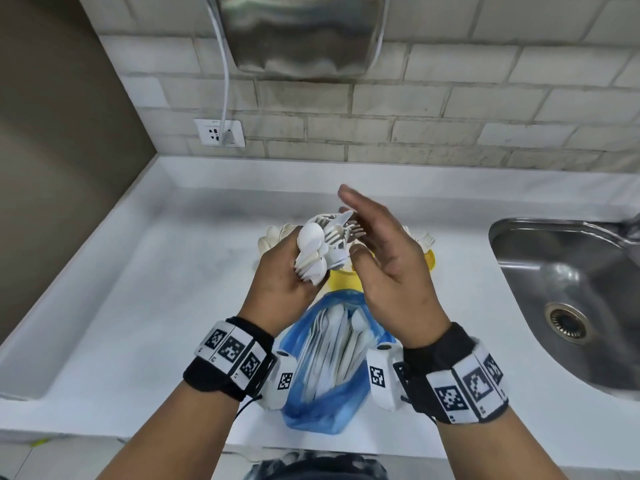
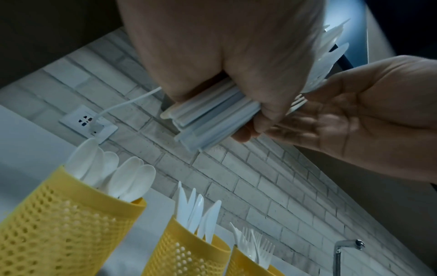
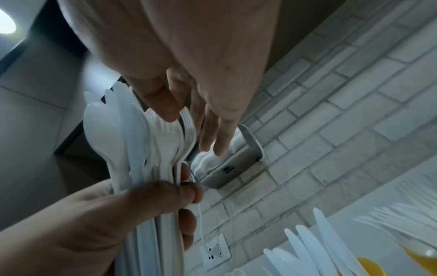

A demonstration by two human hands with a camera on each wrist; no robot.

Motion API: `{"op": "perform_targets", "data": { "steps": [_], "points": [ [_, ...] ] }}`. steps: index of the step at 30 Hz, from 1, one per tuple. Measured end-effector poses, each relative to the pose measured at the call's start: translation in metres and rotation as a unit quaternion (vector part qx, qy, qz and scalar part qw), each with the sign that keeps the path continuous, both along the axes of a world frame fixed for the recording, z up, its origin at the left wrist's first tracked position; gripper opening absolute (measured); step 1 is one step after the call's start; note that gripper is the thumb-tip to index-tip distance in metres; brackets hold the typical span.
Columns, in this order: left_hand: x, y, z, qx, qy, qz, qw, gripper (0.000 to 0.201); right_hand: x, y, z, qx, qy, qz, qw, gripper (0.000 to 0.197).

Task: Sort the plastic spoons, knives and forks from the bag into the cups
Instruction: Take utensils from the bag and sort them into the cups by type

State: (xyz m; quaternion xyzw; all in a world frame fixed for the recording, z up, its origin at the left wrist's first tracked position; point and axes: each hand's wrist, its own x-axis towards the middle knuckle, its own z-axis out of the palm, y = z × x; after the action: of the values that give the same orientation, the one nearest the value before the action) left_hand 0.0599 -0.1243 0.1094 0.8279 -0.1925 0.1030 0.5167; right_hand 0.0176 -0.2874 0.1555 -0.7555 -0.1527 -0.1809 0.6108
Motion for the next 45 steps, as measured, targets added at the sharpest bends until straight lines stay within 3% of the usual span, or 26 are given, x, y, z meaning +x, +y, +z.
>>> {"op": "perform_targets", "data": {
  "steps": [3, 6, 9, 13, 17, 22, 25, 29, 36, 45],
  "points": [
    [0.005, 0.012, -0.002, 0.002, -0.018, 0.002, 1.0, 0.036, -0.002, 0.009, 0.002, -0.1, -0.088, -0.024, 0.991, 0.068],
    [0.002, 0.019, 0.002, 0.001, -0.04, 0.01, 0.999, 0.045, -0.005, 0.021, -0.001, -0.192, -0.123, -0.031, 0.973, 0.065],
    [0.0, 0.024, 0.001, -0.001, -0.032, 0.008, 0.999, 0.042, -0.008, 0.028, -0.004, -0.138, -0.1, -0.023, 0.985, 0.07],
    [-0.002, 0.029, -0.005, -0.023, -0.007, 0.015, 1.0, 0.02, -0.017, 0.028, 0.001, -0.044, -0.071, -0.045, 0.995, 0.07],
    [0.004, 0.029, -0.009, -0.032, -0.007, 0.039, 0.999, 0.022, -0.021, 0.032, 0.001, -0.054, -0.1, -0.095, 0.989, 0.042],
    [0.001, 0.028, -0.013, -0.037, -0.022, 0.037, 0.998, 0.025, -0.021, 0.039, -0.013, -0.07, -0.071, -0.099, 0.99, 0.017],
    [0.005, 0.03, -0.015, 0.011, -0.053, 0.081, 0.995, 0.041, -0.017, 0.039, -0.016, -0.064, -0.065, -0.105, 0.99, 0.008],
    [0.009, 0.033, -0.019, 0.029, -0.061, 0.117, 0.991, 0.044, -0.015, 0.041, -0.016, -0.06, -0.065, -0.101, 0.991, 0.01],
    [0.008, 0.032, -0.02, -0.074, 0.02, 0.095, 0.993, 0.022, -0.009, 0.05, -0.016, -0.021, -0.036, -0.102, 0.994, 0.01],
    [0.007, 0.03, -0.026, -0.1, 0.055, 0.075, 0.991, 0.034, 0.002, 0.045, -0.013, -0.044, -0.032, -0.08, 0.995, 0.014]
  ]
}}
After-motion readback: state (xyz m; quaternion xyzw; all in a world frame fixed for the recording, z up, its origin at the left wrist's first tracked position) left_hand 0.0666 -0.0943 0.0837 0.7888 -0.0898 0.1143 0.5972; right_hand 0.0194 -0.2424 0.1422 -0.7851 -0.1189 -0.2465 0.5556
